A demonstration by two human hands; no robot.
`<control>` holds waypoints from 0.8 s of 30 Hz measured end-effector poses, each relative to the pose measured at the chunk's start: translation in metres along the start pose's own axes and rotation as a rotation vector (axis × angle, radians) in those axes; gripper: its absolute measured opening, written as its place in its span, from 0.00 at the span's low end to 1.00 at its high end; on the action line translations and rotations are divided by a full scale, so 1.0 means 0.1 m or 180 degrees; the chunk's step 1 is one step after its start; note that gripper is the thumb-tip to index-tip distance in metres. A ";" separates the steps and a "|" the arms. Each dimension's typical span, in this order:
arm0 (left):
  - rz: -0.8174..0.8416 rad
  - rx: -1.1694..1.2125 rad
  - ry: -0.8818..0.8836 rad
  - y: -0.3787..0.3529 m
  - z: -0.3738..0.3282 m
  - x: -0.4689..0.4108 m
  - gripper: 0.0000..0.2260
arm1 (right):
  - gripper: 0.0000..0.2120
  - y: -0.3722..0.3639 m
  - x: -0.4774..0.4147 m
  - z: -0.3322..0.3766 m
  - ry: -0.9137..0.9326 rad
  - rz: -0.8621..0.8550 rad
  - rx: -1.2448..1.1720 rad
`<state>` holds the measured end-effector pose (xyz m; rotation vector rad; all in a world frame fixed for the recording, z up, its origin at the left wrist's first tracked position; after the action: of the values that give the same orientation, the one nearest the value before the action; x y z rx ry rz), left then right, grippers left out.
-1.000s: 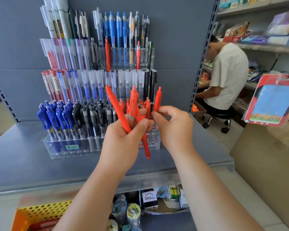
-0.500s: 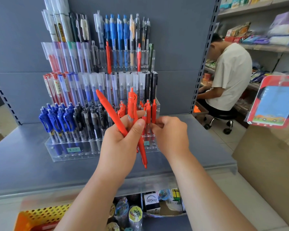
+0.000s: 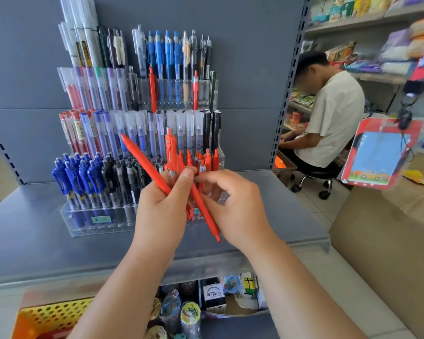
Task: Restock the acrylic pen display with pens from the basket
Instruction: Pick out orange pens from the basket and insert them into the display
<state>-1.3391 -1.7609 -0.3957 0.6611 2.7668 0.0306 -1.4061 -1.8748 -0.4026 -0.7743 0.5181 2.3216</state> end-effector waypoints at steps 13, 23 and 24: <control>0.0089 0.0340 0.0251 -0.07 -0.11 0.07 0.19 | 0.16 0.07 0.10 0.21 0.0733 0.0315 -0.0183; 0.0074 -0.0524 0.0082 -0.11 -0.05 0.08 0.29 | 0.11 0.08 0.07 0.20 0.0561 -0.0190 -0.0094; 0.0080 -0.0576 0.0042 -0.12 -0.05 0.08 0.31 | 0.10 0.09 0.06 0.19 0.0507 -0.0239 -0.0088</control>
<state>-1.3519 -1.7676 -0.3945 0.6495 2.7261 0.2878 -1.4237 -1.8690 -0.3914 -0.9810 0.5177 2.2137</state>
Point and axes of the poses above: each hand's wrist, its own x-axis away from the middle knuckle, its own y-axis out of the back of the hand, z = x × y, the point moved 3 cm from there along -x, towards the middle knuckle, and after that the axes turned 14 degrees about -x, right-handed, at the moved point
